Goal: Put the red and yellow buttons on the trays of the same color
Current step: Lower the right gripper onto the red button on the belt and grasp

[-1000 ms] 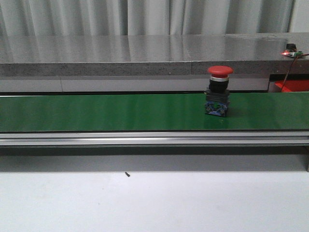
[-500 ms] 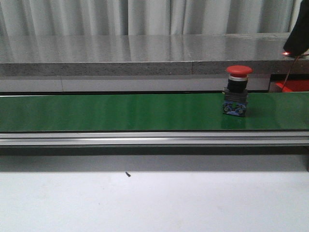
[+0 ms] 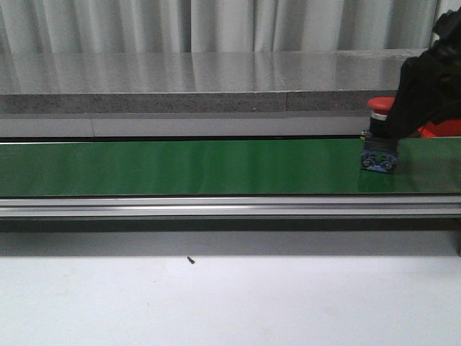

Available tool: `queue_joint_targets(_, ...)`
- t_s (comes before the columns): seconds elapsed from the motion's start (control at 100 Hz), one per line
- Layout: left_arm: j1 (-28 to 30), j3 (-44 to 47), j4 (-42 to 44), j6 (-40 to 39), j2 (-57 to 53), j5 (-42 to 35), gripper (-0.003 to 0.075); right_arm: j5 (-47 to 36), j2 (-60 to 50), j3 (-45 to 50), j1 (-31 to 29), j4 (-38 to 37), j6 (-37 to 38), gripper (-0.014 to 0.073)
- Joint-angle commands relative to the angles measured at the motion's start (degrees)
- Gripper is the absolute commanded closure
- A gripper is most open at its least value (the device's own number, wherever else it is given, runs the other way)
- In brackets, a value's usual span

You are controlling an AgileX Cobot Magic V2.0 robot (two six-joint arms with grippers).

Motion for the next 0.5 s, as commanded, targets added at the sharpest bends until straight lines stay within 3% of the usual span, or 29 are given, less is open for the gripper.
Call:
queue_joint_targets(0.0,-0.5,-1.6,-1.5,-0.2,0.3,-3.9,0.074,-3.2,-0.5,-1.5,0.0,2.8,-0.8,0.0001)
queue_joint_targets(0.15,-0.5,-1.6,-1.5,-0.2,0.3,-3.9,0.074,-4.7,0.4,-1.5,0.0,3.9,-0.8,0.0039)
queue_joint_targets(0.34,-0.5,-1.6,-1.5,-0.2,0.3,-3.9,0.074,-6.6,0.4,-1.5,0.0,3.9,-0.8,0.0384)
queue_joint_targets(0.49,-0.5,-1.6,-1.5,-0.2,0.3,-3.9,0.074,-8.8,0.0,-1.7,0.0,3.9,-0.8,0.051)
